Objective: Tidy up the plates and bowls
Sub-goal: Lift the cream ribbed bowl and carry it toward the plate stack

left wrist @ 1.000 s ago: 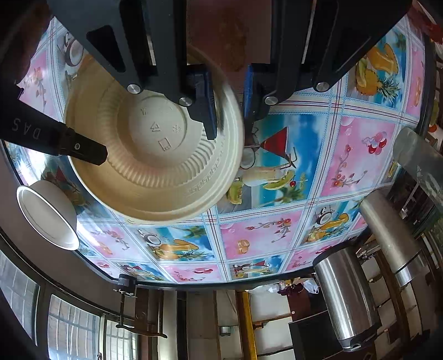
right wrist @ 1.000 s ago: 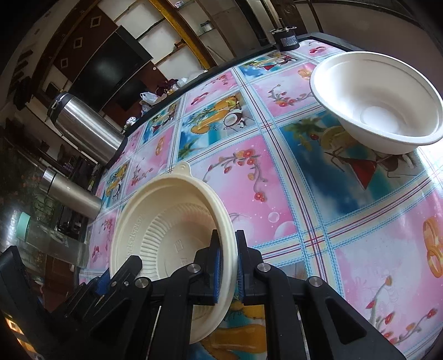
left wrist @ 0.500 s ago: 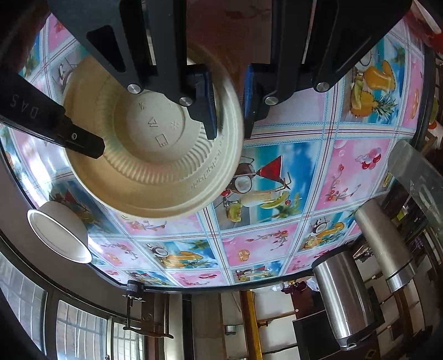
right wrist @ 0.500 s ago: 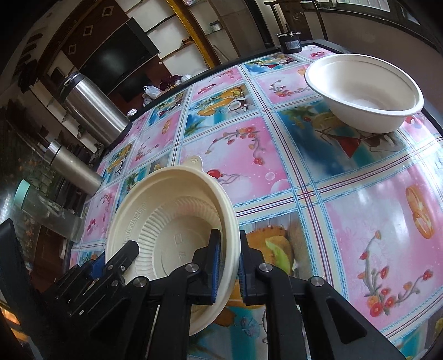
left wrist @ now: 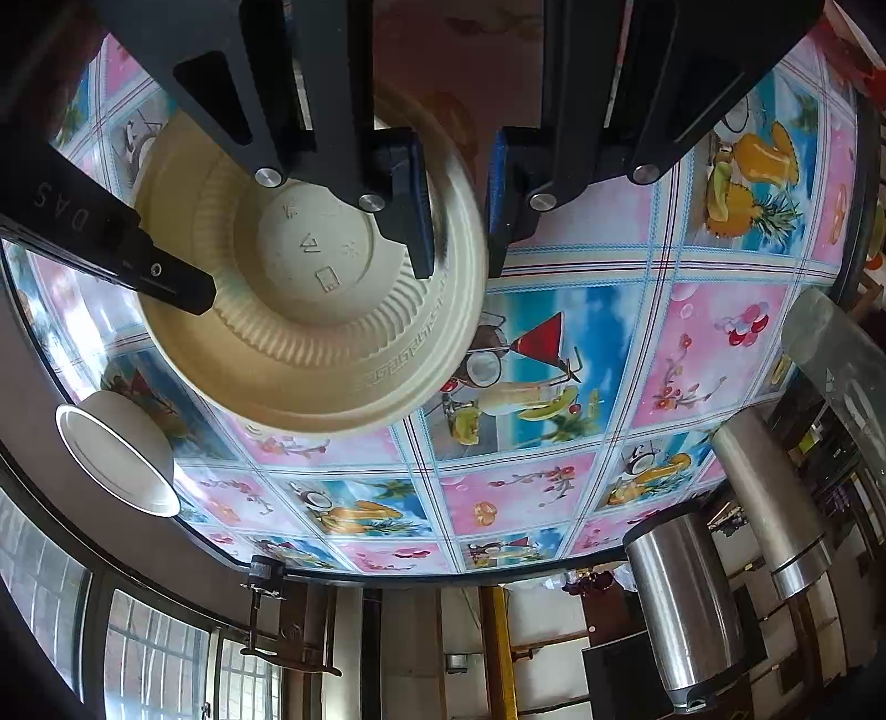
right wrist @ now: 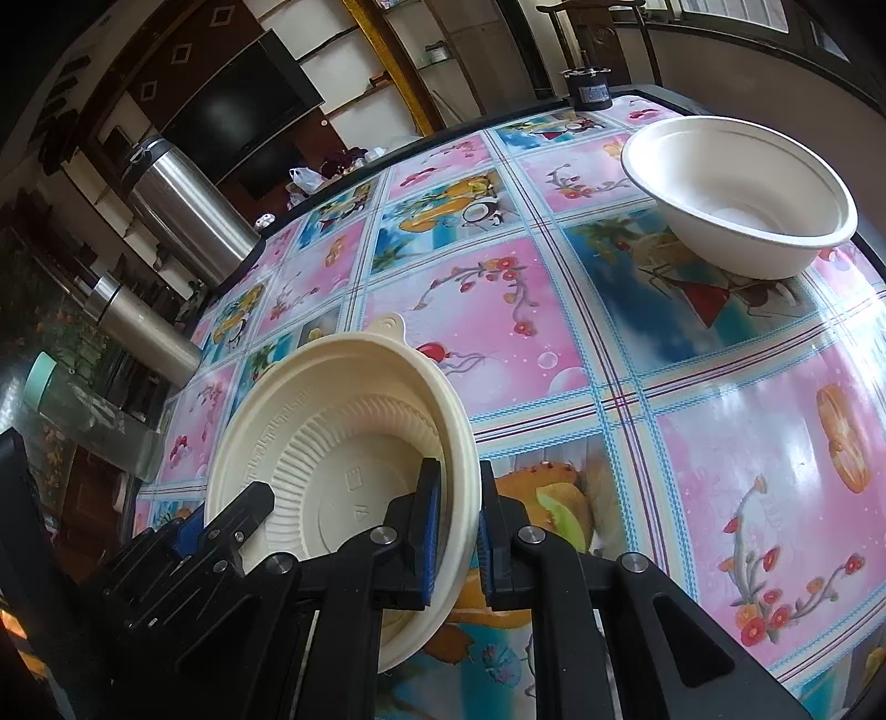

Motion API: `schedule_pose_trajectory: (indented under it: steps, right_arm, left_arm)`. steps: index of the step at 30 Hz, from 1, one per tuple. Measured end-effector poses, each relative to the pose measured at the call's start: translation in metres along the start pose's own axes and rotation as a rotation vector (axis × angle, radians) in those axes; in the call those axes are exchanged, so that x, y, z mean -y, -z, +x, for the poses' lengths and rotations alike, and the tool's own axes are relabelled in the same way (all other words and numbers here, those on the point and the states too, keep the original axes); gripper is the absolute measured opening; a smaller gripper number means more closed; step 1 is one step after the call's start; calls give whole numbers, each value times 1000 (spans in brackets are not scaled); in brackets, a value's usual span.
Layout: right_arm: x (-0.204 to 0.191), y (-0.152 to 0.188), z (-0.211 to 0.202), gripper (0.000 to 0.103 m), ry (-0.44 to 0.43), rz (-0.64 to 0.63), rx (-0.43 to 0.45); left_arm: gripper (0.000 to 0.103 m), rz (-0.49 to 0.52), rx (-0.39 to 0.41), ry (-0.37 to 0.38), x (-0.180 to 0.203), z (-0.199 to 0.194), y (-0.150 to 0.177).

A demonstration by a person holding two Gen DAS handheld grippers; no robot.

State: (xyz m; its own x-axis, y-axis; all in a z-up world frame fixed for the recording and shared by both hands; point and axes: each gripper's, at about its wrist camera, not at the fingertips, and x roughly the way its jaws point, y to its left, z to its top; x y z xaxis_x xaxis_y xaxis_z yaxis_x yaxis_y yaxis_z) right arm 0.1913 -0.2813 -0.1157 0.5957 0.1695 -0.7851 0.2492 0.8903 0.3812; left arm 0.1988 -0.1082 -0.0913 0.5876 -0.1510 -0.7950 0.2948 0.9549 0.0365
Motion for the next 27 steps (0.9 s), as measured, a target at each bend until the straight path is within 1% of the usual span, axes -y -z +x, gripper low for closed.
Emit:
schedule_pose_trajectory:
  steps: [8, 17, 22, 27]
  right_arm:
    - [-7, 0, 1, 12, 38, -29, 10]
    - [-7, 0, 0, 12, 47, -34, 11]
    - [-8, 0, 1, 12, 55, -39, 17]
    - [-11, 2, -2, 12, 72, -55, 28]
  left_arm:
    - [15, -35, -17, 42, -5, 2, 0]
    - [15, -35, -7, 34, -3, 0, 0]
    - [15, -48, -11, 51, -5, 3, 0]
    - [15, -53, -20, 51, -6, 5, 0]
